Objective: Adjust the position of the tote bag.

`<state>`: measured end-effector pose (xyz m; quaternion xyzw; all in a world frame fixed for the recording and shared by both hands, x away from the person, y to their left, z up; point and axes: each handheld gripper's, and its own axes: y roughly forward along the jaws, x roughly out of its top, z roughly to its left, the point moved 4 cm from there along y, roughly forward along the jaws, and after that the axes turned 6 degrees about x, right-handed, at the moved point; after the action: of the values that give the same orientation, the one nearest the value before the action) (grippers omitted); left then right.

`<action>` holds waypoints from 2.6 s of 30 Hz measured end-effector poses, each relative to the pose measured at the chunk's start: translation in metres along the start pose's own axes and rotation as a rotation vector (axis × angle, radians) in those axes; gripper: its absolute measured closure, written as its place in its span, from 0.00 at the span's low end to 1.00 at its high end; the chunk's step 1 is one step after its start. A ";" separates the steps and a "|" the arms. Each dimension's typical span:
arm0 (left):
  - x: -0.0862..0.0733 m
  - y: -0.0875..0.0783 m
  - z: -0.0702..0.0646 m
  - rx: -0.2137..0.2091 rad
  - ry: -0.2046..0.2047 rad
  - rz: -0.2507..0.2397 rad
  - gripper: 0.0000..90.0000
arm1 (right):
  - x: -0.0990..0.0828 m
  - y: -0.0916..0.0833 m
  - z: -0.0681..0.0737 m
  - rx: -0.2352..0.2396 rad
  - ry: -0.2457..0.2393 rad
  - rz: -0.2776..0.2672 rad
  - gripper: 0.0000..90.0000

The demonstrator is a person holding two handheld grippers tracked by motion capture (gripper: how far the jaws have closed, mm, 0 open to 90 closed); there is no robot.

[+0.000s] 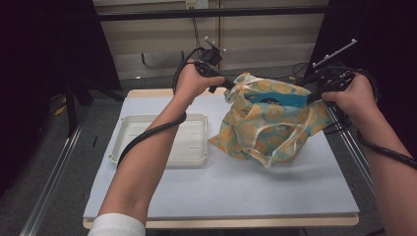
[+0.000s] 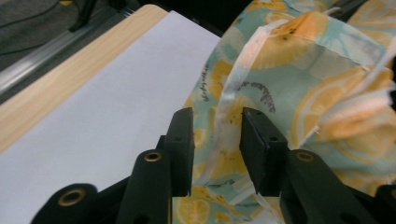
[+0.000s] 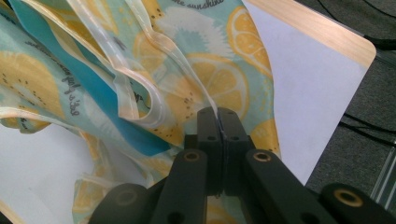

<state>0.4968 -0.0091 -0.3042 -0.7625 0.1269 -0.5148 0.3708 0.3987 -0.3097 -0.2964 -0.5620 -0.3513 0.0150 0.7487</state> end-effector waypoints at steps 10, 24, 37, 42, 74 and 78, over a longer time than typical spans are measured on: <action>-0.019 -0.024 0.001 0.018 -0.001 -0.026 0.39 | -0.009 0.003 0.002 0.011 0.005 0.019 0.99; -0.031 -0.031 -0.029 -0.034 0.128 -0.003 0.41 | -0.012 0.009 0.007 0.024 -0.003 0.031 0.99; -0.025 -0.010 -0.041 -0.083 0.173 -0.048 0.66 | -0.013 0.011 0.008 0.030 0.001 0.034 0.98; -0.023 -0.007 -0.044 -0.123 0.179 -0.043 0.96 | -0.014 0.011 0.007 0.038 0.003 0.024 0.98; -0.072 -0.009 -0.003 -0.101 0.066 0.072 1.00 | -0.018 0.011 -0.017 -0.020 0.100 -0.019 1.00; -0.073 -0.007 -0.002 -0.088 0.081 0.081 1.00 | -0.021 0.007 -0.022 -0.025 0.118 -0.035 1.00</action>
<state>0.4616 0.0369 -0.3488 -0.7508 0.1951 -0.5239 0.3517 0.3977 -0.3341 -0.3155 -0.5649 -0.3167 -0.0356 0.7611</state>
